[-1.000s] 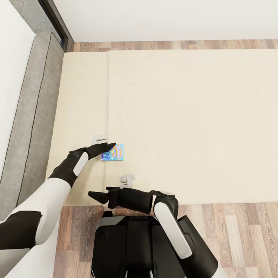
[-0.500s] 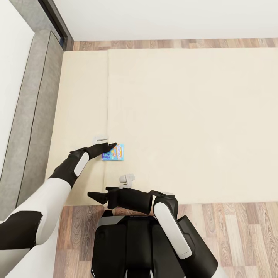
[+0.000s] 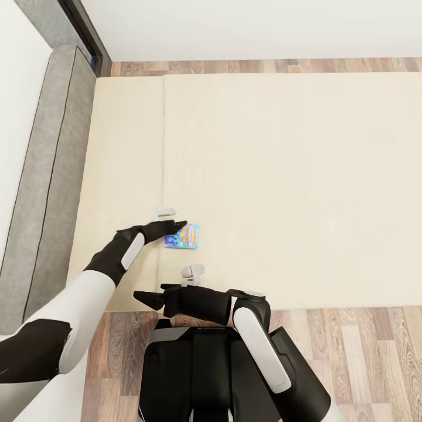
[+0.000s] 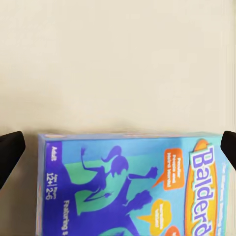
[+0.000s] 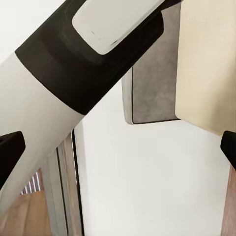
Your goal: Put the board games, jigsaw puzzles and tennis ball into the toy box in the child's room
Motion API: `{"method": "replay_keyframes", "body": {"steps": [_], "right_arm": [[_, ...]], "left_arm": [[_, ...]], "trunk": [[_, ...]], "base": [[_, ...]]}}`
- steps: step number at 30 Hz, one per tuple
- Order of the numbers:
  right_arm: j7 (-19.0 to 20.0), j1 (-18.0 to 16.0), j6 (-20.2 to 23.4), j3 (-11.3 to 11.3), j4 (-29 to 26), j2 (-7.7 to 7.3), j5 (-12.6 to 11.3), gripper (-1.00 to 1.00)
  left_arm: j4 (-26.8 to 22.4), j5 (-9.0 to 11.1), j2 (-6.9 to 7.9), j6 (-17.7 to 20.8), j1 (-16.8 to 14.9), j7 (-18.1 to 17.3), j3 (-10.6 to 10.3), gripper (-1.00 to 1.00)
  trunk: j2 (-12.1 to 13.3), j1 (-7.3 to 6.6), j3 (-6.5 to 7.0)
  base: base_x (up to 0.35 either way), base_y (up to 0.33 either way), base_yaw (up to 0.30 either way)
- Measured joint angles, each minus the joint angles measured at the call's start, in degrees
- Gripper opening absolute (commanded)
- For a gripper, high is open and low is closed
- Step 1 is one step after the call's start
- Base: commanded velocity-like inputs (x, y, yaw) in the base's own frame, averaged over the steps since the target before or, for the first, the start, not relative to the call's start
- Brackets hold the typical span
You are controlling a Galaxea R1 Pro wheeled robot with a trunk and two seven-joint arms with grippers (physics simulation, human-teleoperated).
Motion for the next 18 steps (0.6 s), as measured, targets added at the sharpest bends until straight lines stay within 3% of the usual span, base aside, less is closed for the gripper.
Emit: {"method": "replay_keyframes", "body": {"steps": [18], "right_arm": [[0.0,0.0,0.1,-0.1,0.0,0.0,-0.1,1.0]], "left_arm": [[0.7,0.1,-3.7,1.1,0.0,-0.2,-0.3,1.0]], "trunk": [[0.0,0.0,0.0]], "base": [[0.0,0.0,0.0]]}}
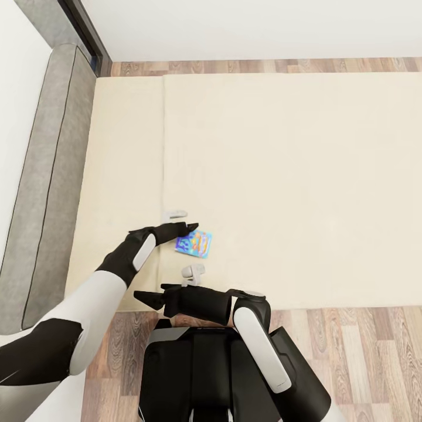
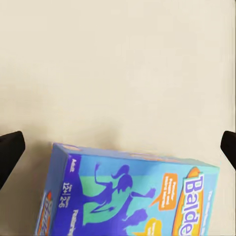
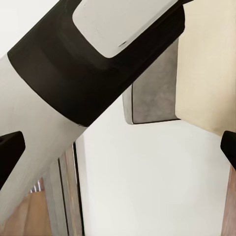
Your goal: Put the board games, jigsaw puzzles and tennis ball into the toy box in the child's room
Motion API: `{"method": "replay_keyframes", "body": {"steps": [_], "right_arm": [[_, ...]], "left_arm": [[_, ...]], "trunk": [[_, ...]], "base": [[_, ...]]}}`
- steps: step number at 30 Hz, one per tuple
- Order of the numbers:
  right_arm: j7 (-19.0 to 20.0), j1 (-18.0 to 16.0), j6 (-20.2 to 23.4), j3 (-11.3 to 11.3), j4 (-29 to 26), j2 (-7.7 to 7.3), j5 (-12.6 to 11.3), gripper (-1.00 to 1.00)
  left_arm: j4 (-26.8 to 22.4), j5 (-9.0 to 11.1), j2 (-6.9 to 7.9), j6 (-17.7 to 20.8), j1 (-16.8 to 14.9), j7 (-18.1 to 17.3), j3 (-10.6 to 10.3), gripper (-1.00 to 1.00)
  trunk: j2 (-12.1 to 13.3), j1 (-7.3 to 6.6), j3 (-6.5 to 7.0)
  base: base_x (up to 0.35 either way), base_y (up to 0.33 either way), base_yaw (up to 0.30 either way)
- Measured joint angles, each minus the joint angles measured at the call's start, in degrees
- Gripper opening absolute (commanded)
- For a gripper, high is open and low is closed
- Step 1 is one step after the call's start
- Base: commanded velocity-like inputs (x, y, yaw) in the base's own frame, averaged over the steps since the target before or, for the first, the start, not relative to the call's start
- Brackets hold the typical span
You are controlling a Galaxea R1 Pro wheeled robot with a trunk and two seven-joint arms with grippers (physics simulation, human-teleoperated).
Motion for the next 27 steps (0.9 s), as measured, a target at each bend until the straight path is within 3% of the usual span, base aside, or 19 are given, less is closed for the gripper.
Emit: {"method": "replay_keyframes", "body": {"steps": [14,27], "right_arm": [[0.0,0.0,0.0,-0.1,0.0,-0.04,0.0,1.0],[0.0,0.0,0.0,-0.1,0.0,-0.05,-0.1,1.0]], "left_arm": [[0.1,0.1,-1.04,2.5,0.0,-0.2,-1.0,1.0],[0.1,-0.2,-0.33,4.8,-0.1,-3.8,-1.0,1.0]], "trunk": [[0.0,0.0,0.0],[0.0,0.0,0.0]], "base": [[0.0,0.0,0.0],[0.0,0.0,0.0]]}}
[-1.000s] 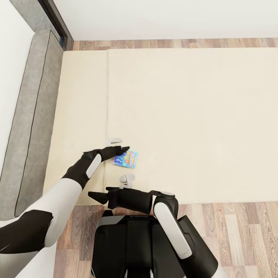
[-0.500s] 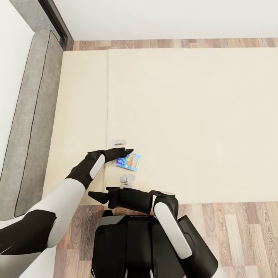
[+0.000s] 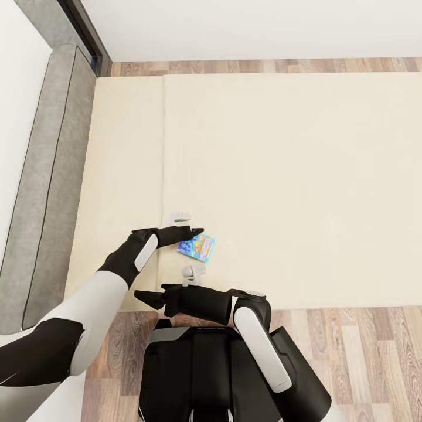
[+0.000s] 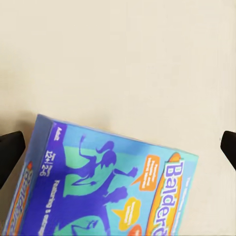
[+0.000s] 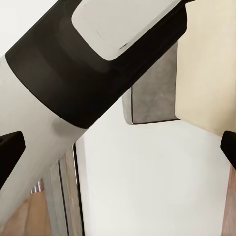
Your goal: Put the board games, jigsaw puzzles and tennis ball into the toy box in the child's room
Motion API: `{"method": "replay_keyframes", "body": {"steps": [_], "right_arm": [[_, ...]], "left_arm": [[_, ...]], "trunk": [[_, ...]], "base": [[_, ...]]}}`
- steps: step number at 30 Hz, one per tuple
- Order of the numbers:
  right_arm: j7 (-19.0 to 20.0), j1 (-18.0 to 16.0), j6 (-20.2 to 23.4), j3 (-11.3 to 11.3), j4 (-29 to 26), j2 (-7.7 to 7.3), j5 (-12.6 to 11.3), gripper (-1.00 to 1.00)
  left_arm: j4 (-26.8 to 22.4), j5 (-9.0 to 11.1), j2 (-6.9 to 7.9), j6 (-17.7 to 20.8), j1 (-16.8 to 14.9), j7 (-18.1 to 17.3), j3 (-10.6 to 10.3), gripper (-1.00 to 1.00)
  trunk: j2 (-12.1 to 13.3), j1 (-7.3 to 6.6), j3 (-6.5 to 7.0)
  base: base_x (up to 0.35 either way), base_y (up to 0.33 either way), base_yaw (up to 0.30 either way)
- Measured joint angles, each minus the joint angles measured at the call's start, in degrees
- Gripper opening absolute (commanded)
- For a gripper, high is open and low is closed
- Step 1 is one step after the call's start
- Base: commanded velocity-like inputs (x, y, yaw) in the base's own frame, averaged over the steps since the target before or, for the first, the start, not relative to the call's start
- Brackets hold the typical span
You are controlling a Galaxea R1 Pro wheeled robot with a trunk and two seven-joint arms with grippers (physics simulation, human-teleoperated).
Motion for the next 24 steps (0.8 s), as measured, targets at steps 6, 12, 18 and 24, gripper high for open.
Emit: {"method": "replay_keyframes", "body": {"steps": [6,12,18,24], "right_arm": [[0.0,0.0,0.0,0.0,0.0,-0.02,0.0,1.0],[0.0,0.0,0.0,0.0,0.0,-0.01,0.0,1.0],[0.0,0.0,0.0,0.0,0.0,0.01,0.0,1.0],[0.0,0.0,0.0,0.1,0.0,0.03,0.0,1.0]], "left_arm": [[-0.1,0.0,0.86,0.6,0.0,-0.1,0.0,1.0],[-0.3,0.2,3.02,0.4,0.0,-0.2,0.2,1.0],[-0.4,0.0,4.05,0.2,0.0,-0.3,0.4,1.0],[-0.4,0.1,4.68,0.1,0.0,-0.3,0.5,1.0]], "trunk": [[0.0,0.0,0.0],[0.0,0.0,0.0],[0.0,0.0,0.0],[0.0,0.0,0.0]], "base": [[0.0,0.0,0.0],[0.0,0.0,0.0],[0.0,0.0,0.0],[0.0,0.0,0.0]]}}
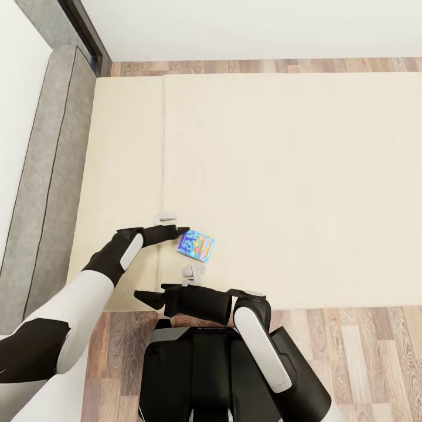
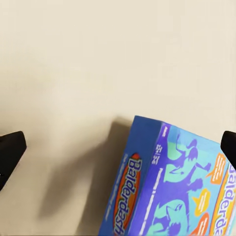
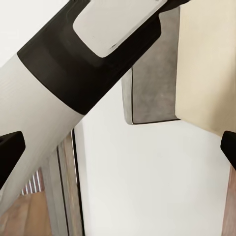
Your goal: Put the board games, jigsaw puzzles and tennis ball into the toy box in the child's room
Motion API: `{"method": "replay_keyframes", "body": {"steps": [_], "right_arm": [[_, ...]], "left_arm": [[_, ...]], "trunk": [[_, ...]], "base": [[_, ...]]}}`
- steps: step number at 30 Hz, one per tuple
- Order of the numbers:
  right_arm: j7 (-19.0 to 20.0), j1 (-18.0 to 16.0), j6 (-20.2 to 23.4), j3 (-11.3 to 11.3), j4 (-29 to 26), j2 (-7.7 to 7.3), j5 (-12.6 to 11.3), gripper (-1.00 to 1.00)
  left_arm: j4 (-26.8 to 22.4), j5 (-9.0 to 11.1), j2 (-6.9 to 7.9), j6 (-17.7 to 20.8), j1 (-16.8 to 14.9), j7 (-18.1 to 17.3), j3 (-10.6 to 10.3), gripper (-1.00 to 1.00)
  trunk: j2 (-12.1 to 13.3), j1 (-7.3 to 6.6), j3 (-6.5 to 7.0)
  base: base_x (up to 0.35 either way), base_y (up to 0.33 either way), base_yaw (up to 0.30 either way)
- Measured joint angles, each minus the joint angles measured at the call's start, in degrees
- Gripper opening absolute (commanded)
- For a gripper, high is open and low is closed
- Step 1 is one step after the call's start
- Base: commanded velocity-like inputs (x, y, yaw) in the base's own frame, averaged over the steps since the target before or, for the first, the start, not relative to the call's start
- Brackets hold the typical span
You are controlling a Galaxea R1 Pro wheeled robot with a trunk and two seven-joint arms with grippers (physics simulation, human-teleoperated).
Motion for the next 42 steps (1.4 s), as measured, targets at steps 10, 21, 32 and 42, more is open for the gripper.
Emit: {"method": "replay_keyframes", "body": {"steps": [10,21,32,42], "right_arm": [[0.0,0.0,0.0,0.0,0.0,-0.07,0.0,1.0],[0.0,0.0,0.0,-0.1,0.0,-0.06,0.0,1.0],[0.0,0.0,-0.1,-0.1,0.0,-0.02,0.0,1.0],[0.0,0.0,-0.3,0.1,0.0,0.01,0.0,1.0]], "left_arm": [[0.0,0.2,0.42,0.0,0.0,-0.1,0.0,1.0],[-0.2,0.5,4.22,-0.1,0.0,-5.9,0.4,1.0],[-0.3,0.5,9.24,-0.2,0.2,-17.1,5.1,1.0],[-0.3,0.4,12.5,-0.1,1.6,-22.4,6.8,1.0]], "trunk": [[0.0,0.0,0.0],[0.0,0.0,0.0],[0.0,0.0,0.01],[0.0,0.0,0.54]], "base": [[0.0,0.0,0.0],[0.0,0.0,0.0],[0.0,0.0,0.0],[0.0,0.0,-0.071]]}}
